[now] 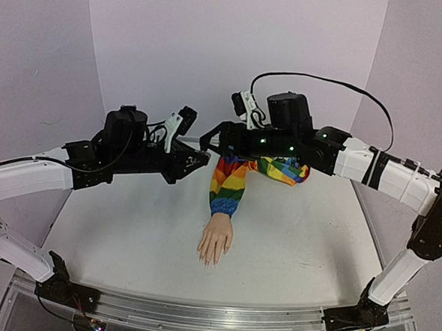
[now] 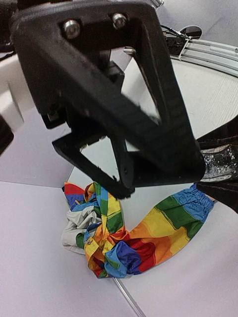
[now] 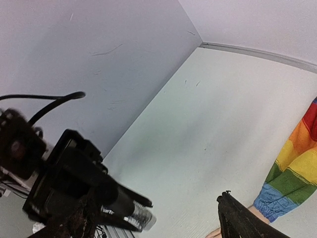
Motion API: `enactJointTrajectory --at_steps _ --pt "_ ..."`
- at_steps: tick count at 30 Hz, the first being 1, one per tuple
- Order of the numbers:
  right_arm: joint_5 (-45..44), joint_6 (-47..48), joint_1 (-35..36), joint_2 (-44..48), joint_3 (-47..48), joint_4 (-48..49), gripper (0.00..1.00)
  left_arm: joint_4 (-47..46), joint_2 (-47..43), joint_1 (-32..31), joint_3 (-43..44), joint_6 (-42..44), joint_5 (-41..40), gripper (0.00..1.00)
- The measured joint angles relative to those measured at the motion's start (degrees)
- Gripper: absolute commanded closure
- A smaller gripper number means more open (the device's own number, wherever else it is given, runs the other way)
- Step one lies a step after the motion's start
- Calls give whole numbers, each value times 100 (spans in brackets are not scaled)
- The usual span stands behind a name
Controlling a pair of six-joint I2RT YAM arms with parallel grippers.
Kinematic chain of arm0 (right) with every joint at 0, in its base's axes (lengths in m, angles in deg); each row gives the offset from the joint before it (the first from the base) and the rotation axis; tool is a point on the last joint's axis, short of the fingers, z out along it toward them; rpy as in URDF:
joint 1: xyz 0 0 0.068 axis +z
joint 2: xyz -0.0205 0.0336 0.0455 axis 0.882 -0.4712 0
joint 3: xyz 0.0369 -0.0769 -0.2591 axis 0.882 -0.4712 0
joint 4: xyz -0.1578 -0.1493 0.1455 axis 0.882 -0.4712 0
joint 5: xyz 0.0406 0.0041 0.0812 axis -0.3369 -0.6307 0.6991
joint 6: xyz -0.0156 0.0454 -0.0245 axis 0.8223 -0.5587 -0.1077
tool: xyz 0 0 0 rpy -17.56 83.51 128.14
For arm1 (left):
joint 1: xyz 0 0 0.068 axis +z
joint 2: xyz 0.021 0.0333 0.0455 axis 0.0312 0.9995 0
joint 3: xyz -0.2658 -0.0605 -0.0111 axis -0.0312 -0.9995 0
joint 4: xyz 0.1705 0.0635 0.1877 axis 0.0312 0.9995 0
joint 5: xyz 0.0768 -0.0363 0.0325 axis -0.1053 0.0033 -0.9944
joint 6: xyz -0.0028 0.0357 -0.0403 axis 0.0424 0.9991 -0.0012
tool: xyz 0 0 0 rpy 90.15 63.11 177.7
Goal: Paint the nails
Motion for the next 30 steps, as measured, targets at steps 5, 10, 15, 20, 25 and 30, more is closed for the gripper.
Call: enactJointTrajectory --at_steps 5,10,15,20,25,30 --pt "-367 -262 92 -149 111 -92 33 9 20 -173 0 74 -249 100" --pt "-481 -378 142 -203 275 -131 58 39 61 -175 0 81 -330 100" --pt "-417 -479 210 -264 332 -107 78 85 103 -181 -2 92 -376 100" --pt "-227 -448 223 -332 361 -28 100 109 103 -184 -7 87 -413 100" --pt "632 138 114 -352 361 -68 100 249 11 -44 -46 72 258 100" --pt "3331 1189 -133 -352 361 155 100 402 -284 361 -44 -9 2855 100"
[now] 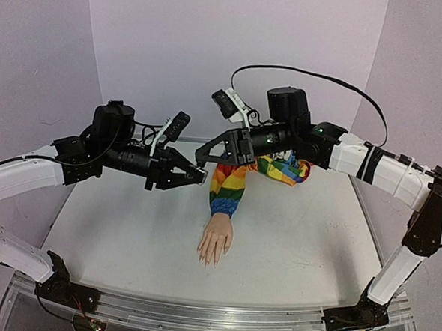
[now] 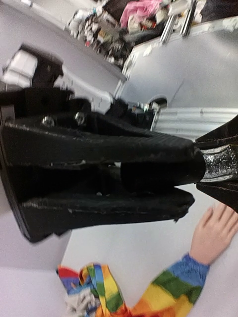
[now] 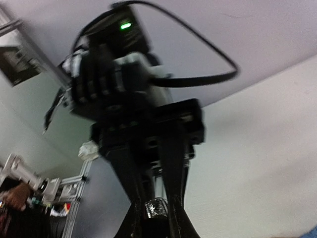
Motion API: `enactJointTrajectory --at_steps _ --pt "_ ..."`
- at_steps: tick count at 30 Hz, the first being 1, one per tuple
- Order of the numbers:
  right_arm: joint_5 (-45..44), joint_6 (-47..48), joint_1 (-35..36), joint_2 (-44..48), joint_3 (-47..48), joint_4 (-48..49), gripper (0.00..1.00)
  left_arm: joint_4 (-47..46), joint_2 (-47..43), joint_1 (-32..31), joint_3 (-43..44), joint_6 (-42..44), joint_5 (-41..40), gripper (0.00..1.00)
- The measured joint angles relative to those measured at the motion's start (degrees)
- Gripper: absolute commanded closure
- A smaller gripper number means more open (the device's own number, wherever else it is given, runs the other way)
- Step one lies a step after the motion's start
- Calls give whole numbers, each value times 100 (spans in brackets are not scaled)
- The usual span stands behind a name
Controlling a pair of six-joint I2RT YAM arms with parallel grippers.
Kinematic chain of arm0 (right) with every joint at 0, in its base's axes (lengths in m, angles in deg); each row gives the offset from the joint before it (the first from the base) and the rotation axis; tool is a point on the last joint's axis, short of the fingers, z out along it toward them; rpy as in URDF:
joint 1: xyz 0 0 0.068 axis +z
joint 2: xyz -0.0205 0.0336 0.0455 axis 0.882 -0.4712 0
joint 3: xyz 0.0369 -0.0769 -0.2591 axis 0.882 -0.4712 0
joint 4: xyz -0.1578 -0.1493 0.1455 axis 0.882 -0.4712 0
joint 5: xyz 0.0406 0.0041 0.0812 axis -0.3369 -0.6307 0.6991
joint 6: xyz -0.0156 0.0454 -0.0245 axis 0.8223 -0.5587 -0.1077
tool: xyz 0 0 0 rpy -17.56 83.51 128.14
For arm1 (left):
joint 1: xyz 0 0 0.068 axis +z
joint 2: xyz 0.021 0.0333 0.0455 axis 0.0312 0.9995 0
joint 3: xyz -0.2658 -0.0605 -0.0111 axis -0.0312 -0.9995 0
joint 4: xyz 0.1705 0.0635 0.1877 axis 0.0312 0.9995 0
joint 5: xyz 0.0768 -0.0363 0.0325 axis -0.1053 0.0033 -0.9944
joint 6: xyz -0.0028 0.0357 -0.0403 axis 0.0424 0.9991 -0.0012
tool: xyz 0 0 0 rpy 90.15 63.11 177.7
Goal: Paint the nails
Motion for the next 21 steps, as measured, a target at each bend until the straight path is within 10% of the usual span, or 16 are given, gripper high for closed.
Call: enactJointTrajectory --at_steps 7,14,21 --pt "1620 662 208 11 -15 446 100 -9 -214 -52 2 -306 1639 100" --pt "1285 625 236 173 -168 308 29 -157 -225 -42 2 -210 1432 100" --pt "-573 417 219 686 -400 -26 14 -271 -289 -26 -120 109 -361 100"
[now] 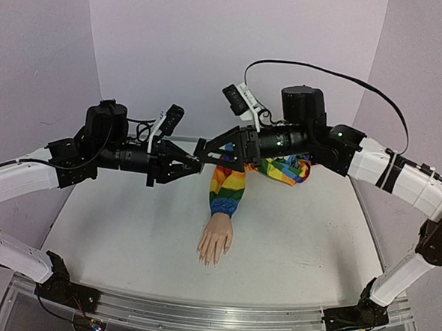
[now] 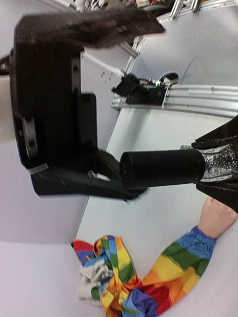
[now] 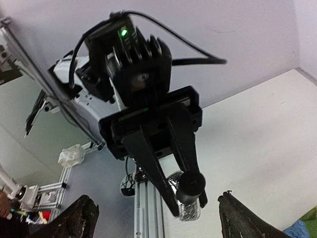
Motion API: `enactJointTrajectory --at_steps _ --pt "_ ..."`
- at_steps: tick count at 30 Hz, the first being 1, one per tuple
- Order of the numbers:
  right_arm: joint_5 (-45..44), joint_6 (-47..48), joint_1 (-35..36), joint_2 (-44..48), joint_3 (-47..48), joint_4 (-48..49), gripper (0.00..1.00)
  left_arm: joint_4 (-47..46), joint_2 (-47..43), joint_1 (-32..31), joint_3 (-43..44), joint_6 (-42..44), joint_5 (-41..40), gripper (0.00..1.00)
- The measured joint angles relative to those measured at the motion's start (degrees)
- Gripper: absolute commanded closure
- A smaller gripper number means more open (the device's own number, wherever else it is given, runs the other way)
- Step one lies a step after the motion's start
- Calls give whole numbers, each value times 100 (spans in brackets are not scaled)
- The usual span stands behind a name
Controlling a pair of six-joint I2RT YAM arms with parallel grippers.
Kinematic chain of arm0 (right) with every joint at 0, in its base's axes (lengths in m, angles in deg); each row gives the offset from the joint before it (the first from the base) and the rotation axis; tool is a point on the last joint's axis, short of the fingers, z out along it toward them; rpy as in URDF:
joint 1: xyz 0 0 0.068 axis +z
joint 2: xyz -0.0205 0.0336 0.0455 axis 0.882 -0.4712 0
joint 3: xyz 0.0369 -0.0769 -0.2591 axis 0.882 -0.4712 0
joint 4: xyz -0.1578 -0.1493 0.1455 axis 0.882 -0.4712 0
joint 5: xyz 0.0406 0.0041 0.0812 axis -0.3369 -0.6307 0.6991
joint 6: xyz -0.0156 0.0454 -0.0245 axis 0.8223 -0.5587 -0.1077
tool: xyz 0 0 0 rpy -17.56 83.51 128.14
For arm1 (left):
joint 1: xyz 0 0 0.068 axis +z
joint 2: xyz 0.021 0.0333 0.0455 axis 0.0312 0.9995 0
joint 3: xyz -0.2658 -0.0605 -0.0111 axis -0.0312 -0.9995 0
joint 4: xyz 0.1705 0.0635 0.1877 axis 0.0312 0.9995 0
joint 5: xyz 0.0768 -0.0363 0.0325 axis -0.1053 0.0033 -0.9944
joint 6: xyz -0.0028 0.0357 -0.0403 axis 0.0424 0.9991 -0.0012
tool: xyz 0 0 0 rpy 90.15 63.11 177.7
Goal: Paint the nails
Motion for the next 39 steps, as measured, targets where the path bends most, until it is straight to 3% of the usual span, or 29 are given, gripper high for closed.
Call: enactJointTrajectory --at_steps 8,15,22,25,28,34,37,38,39 --pt "-1694 -697 98 52 195 -109 24 0 2 -334 -44 420 -2218 100" --pt "-2918 -1189 490 -597 866 -354 59 -2 66 -413 -42 483 -2835 100" --pt "-3351 -1388 553 -883 1049 -503 97 2 98 -481 -42 466 -2992 100" --pt "-3359 -1276 551 -883 1049 -509 100 11 98 -481 -42 431 -2973 100" --pt "-3060 -1058 494 -857 975 -437 100 24 90 -466 -42 426 -2817 100" --pt "-61 -87 72 -608 387 142 100 304 -153 -286 -42 240 -756 100" --pt "839 138 72 -595 343 376 100 319 -275 -240 -35 61 87 100" --pt "1008 186 87 -568 291 474 97 319 -304 -240 -35 22 278 100" --pt "1075 216 105 -542 236 546 87 319 -315 -240 -35 9 393 100"
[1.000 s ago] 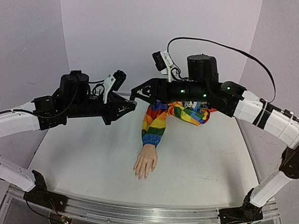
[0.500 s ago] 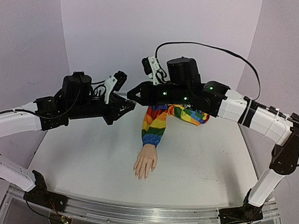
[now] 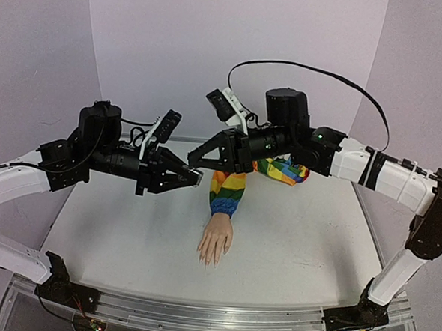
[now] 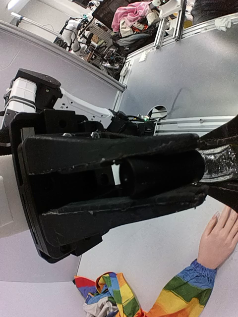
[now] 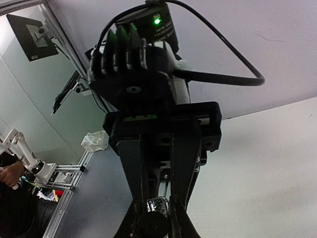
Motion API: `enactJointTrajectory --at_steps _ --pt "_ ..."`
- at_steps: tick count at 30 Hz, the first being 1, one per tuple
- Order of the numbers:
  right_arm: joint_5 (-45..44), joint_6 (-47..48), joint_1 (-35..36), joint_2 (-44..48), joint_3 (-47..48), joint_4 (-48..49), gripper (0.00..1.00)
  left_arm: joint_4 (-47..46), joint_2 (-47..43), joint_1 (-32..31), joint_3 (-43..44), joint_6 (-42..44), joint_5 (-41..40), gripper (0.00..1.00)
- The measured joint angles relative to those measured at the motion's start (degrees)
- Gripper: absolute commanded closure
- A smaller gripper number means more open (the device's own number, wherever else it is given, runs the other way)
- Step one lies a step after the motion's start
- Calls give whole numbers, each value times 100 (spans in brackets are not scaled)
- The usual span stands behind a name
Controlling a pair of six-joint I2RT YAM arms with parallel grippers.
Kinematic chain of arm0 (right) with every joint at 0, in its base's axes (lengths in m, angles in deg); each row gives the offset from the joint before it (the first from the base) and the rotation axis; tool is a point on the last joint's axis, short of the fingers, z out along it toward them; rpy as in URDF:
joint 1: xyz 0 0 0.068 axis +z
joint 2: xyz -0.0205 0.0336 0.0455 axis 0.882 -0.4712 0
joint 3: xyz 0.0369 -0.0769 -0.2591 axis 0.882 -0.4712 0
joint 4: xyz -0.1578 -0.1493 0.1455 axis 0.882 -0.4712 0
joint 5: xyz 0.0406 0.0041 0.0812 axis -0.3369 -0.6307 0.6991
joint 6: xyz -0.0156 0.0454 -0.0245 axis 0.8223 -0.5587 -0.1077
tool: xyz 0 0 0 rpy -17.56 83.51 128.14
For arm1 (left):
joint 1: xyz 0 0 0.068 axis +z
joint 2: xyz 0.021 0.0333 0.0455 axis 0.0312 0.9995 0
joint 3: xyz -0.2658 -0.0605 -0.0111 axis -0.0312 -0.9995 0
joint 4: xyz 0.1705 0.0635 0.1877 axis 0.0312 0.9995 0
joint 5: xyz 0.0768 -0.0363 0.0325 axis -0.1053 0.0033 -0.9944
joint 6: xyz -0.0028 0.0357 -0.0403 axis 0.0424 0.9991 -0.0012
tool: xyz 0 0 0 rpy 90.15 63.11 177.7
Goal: Paint the nails
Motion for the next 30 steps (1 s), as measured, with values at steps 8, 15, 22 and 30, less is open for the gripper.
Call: enactJointTrajectory --at_steps 8,15,22,30 --pt "-1228 -76 98 415 -535 -138 7 -142 4 -15 -96 293 -1198 100" --pt "-3038 -420 42 750 -682 -476 11 -243 142 -15 -264 542 -2557 100" --pt "-3746 -1174 79 577 -391 -599 31 -273 251 -17 -264 553 -2850 100" --pt "-4024 -1631 173 -101 262 -647 53 -275 385 -101 -264 540 -2883 100"
